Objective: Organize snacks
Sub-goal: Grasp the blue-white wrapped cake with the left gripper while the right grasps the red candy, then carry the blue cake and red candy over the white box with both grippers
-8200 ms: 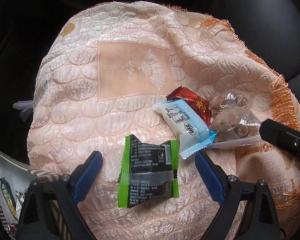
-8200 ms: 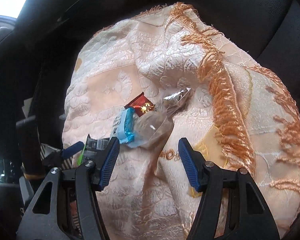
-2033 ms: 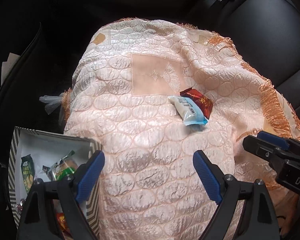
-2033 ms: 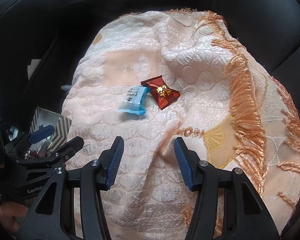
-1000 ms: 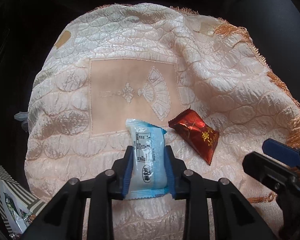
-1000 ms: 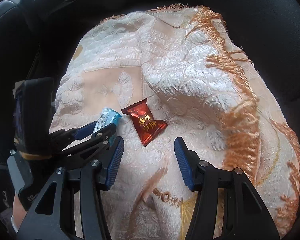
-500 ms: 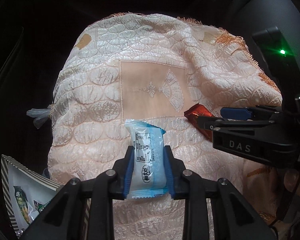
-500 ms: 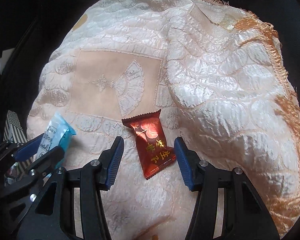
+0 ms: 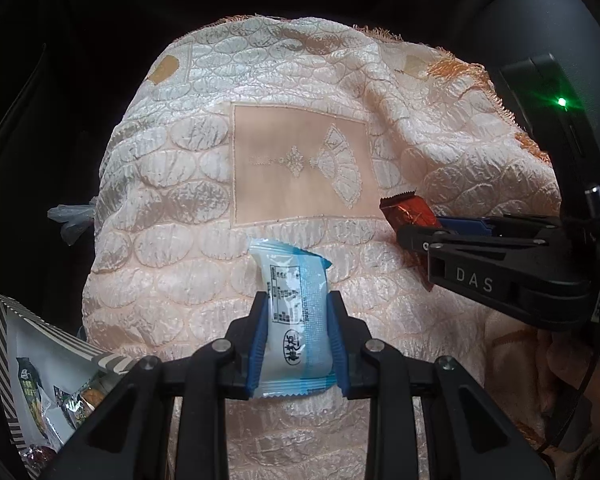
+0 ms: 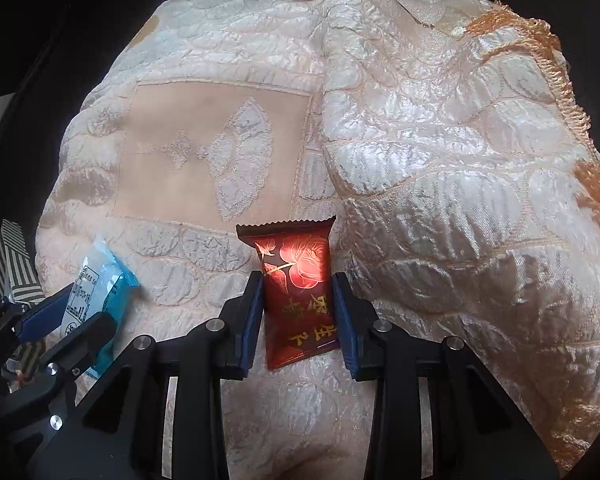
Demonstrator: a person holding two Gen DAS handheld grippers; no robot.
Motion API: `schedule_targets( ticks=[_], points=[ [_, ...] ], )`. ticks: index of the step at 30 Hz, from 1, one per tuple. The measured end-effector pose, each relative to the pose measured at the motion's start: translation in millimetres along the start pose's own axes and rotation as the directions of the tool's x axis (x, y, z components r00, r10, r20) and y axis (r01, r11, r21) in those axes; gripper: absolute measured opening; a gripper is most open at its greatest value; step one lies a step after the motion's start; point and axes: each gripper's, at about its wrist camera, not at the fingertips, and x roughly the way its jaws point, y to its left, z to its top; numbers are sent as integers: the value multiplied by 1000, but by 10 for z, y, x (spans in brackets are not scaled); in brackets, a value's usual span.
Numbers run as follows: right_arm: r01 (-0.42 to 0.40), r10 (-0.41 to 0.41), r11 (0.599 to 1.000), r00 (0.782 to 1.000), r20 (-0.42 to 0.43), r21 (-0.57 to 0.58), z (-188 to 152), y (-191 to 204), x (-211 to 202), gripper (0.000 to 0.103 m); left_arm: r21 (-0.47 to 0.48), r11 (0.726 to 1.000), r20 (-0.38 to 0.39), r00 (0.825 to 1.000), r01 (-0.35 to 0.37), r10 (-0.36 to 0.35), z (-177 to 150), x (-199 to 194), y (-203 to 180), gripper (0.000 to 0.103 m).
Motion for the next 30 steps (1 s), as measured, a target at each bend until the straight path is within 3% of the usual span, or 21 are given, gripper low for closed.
schedule_targets(
  ticks=[13,20,30],
  points=[
    [-90,91,996,990,106,-11,-541,348,-755,33,32,999,56,998,-6,4,-380,-437,-58,31],
    [-118,117,993,982,149,1,-966,486,-968,33,33,999,104,995,-13,9,-680,-787,33,31],
    [-169,174,985,974,148,-46,-1292,871,-1047,33,25,998,139,989,-62,58,-1097,-1079,313,31]
  ],
)
